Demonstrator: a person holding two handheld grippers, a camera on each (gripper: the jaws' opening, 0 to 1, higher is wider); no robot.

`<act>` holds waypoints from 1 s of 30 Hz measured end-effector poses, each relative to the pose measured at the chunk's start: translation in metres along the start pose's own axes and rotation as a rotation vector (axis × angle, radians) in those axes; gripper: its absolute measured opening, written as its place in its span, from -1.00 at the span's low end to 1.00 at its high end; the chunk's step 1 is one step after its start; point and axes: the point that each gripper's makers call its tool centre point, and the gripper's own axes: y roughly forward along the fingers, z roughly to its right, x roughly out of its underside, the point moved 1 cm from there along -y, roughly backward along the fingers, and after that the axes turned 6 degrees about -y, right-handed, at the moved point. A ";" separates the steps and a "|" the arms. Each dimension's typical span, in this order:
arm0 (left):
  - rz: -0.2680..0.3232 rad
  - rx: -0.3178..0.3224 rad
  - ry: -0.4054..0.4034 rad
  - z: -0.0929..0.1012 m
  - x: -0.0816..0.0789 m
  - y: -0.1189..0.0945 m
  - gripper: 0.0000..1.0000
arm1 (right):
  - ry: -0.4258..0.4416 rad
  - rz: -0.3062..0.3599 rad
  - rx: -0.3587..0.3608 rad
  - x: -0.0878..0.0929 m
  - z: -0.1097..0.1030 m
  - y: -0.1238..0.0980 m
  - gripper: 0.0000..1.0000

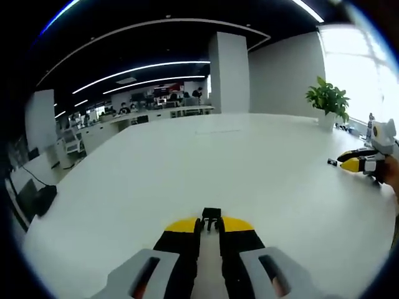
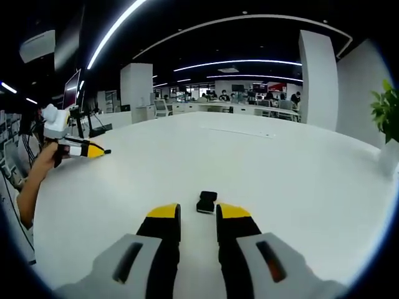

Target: Snap the two parts of the plastic buckle together until the buckle closes and remains connected.

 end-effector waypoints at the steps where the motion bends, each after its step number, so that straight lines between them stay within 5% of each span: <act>1: -0.001 0.001 -0.001 0.000 0.000 0.000 -0.78 | 0.000 0.000 0.000 0.000 0.000 0.000 -0.56; 8: 0.005 0.027 0.003 0.004 0.000 0.001 -0.76 | 0.003 -0.001 0.000 0.001 0.002 0.000 -0.56; 11: -0.004 0.035 0.006 0.004 0.002 0.002 -0.59 | 0.004 -0.002 0.000 0.002 0.002 0.000 -0.56; 24: 0.052 0.301 -0.069 0.014 -0.018 -0.015 -0.27 | 0.009 0.001 -0.013 0.000 -0.001 0.002 -0.55; 30: 0.083 0.286 -0.036 -0.006 -0.026 -0.017 -0.27 | 0.035 0.020 -0.025 -0.004 -0.003 0.005 -0.53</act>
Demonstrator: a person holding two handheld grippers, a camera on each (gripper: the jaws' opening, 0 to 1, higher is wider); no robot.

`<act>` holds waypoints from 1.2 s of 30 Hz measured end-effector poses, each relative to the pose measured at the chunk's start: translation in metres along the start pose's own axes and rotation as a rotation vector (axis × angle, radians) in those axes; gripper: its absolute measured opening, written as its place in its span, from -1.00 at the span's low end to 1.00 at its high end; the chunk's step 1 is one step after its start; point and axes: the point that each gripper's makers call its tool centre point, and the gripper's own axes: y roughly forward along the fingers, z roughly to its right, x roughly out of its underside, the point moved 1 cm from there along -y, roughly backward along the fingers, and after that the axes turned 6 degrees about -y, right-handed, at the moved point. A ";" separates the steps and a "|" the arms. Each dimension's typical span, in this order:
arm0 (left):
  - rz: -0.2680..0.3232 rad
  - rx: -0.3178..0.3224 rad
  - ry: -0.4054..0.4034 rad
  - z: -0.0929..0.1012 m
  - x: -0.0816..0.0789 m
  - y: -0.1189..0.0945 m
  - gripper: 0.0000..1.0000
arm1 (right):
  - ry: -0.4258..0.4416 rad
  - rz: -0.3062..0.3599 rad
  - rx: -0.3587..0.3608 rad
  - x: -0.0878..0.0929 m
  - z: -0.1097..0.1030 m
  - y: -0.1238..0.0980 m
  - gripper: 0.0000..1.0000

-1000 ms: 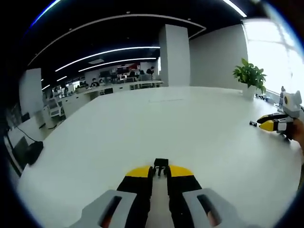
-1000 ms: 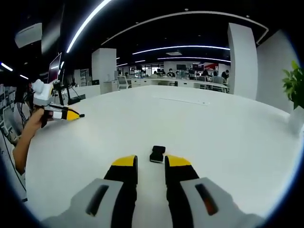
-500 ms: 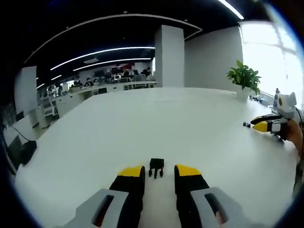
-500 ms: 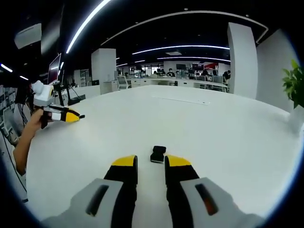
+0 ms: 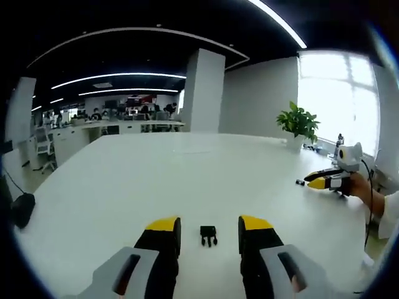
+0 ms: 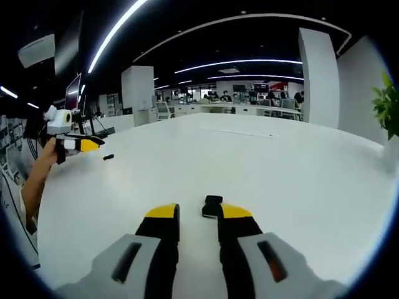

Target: Snap the two parts of the plastic buckle together until the buckle closes and remains connected.

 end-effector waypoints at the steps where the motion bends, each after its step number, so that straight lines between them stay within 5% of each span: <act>1: -0.001 0.002 0.000 -0.002 -0.001 0.000 -0.27 | 0.003 0.001 -0.001 -0.001 0.000 0.000 -0.53; 6: -0.011 0.036 0.012 -0.004 0.000 0.001 -0.26 | -0.002 0.002 -0.001 -0.003 -0.001 0.000 -0.52; 11: -0.043 0.044 0.109 -0.008 0.002 0.007 -0.22 | -0.016 -0.009 -0.003 -0.004 -0.001 0.001 -0.50; 19: -0.099 0.227 0.155 0.008 0.003 0.013 -0.08 | -0.036 -0.044 0.005 0.001 0.003 0.006 -0.46; 36: -0.113 0.242 0.186 0.000 0.005 0.021 -0.07 | -0.036 -0.084 0.043 0.004 0.009 0.014 -0.47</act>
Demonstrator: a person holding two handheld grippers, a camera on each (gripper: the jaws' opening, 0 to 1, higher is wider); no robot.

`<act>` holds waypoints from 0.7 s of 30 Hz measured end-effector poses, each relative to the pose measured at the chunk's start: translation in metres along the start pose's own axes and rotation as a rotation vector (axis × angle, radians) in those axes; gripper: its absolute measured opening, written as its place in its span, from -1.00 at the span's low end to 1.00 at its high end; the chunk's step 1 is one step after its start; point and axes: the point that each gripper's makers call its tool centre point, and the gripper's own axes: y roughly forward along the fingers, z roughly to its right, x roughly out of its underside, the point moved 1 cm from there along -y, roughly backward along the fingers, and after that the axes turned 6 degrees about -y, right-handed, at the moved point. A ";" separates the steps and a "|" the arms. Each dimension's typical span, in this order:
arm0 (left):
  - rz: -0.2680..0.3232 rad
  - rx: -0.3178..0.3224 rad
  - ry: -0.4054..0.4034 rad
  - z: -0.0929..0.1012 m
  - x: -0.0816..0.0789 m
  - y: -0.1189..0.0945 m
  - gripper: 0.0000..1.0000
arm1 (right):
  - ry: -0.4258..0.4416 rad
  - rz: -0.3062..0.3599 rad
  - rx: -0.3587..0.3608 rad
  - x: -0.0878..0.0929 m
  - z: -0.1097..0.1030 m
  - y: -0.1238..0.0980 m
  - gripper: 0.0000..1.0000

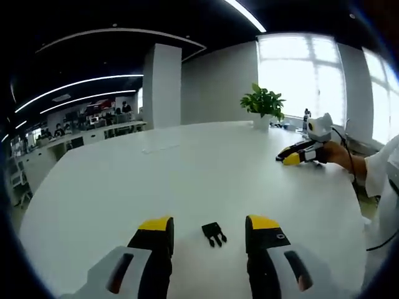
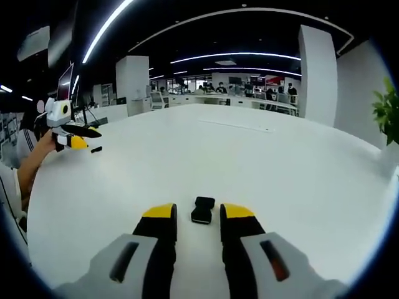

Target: Snap the two parts of the plastic buckle together until the buckle closes and remains connected.

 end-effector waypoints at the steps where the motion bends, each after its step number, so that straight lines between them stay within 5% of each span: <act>1: -0.001 0.006 0.006 0.001 -0.001 0.001 -0.06 | -0.005 -0.004 0.002 0.000 0.000 0.000 -0.47; 17: -0.031 0.113 0.055 0.012 0.002 0.008 -0.04 | -0.002 -0.007 0.021 0.001 -0.001 -0.002 -0.59; 21: -0.030 0.191 0.002 0.014 0.003 0.009 -0.05 | 0.003 -0.005 0.028 0.001 0.001 -0.001 -0.65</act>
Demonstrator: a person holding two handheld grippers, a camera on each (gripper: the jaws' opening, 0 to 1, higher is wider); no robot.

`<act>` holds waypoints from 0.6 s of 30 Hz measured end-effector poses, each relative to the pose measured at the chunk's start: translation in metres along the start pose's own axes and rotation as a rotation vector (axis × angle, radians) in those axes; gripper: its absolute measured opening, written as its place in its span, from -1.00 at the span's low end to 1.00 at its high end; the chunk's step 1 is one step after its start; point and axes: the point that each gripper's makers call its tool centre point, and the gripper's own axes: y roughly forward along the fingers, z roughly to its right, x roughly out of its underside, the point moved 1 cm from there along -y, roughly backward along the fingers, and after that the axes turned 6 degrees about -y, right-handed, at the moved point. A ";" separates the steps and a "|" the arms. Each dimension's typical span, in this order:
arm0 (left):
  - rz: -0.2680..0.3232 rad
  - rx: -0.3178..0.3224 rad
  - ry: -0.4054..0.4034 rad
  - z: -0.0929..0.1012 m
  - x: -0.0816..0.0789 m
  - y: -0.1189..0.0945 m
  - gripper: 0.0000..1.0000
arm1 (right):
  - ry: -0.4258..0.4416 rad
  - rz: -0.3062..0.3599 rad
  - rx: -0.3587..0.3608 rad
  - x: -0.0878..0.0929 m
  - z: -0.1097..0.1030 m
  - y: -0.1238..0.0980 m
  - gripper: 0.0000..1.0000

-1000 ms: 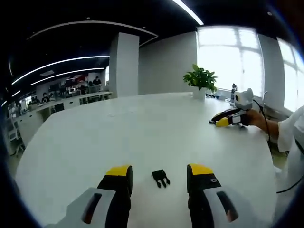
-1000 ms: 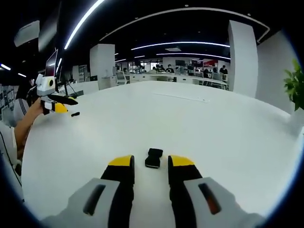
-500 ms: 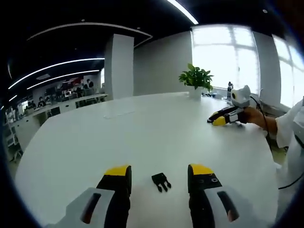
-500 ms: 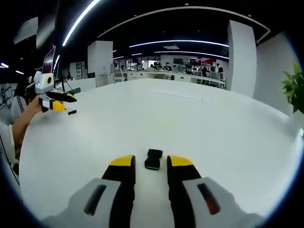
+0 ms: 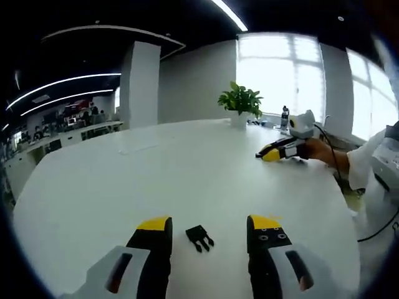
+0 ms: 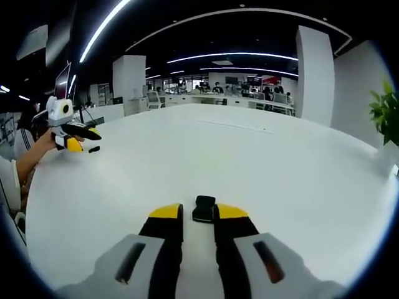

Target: Snap the two parts of the plastic buckle together until the buckle closes and remains connected.

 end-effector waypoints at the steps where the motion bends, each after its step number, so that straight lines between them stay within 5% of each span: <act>1: 0.002 0.013 -0.008 0.000 0.000 0.000 -0.06 | 0.002 0.000 0.000 0.000 0.000 0.000 -0.68; 18: -0.087 0.106 0.057 -0.011 0.013 0.001 -0.22 | 0.041 0.012 -0.046 -0.001 -0.004 0.007 -0.75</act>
